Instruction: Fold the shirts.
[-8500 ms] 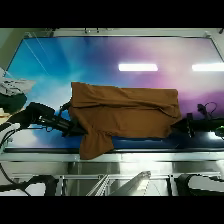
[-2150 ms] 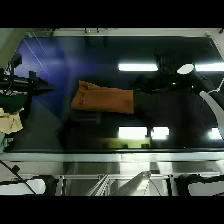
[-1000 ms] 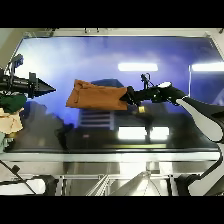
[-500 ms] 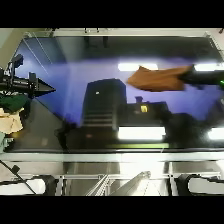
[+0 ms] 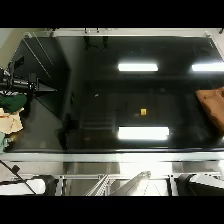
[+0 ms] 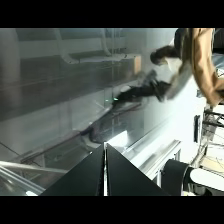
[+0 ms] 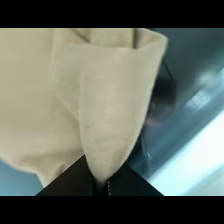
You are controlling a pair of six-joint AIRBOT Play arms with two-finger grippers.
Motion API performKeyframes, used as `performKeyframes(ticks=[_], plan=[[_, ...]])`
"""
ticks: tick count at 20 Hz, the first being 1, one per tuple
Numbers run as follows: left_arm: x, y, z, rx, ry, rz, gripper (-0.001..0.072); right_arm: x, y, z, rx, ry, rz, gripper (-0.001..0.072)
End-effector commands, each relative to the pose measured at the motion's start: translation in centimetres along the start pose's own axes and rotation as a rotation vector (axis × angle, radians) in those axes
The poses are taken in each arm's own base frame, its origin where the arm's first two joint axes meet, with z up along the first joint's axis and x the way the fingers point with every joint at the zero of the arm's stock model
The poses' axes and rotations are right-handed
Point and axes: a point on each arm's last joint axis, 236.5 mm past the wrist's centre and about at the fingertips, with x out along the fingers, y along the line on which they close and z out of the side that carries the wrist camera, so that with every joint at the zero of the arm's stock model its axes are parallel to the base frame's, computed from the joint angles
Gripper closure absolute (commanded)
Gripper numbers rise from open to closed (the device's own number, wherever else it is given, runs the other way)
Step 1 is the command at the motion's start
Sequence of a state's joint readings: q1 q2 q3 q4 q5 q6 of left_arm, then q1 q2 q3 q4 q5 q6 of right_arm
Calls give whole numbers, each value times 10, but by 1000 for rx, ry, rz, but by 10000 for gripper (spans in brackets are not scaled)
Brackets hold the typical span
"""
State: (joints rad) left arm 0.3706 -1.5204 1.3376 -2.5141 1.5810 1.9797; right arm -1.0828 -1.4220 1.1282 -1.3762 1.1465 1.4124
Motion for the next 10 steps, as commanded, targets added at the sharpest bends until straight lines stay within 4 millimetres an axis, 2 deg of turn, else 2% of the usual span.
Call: performKeyframes(ticks=[1,5,6,7,8,10], plan=[[0,0,0,-9,1,0,693,24,-50,-22,80,93,-41,694],[0,0,0,-22,-1,1,692,26,-57,-12,83,48,-51,692],[0,0,1,-25,-3,2,692,26,-56,-13,75,52,-49,649],[0,0,0,-27,-2,1,692,26,-53,-16,80,66,-37,425],[0,0,0,-30,-3,2,693,24,-51,-21,87,87,-32,250],[0,0,0,-32,-2,1,693,14,-47,-32,99,122,-24,248]])
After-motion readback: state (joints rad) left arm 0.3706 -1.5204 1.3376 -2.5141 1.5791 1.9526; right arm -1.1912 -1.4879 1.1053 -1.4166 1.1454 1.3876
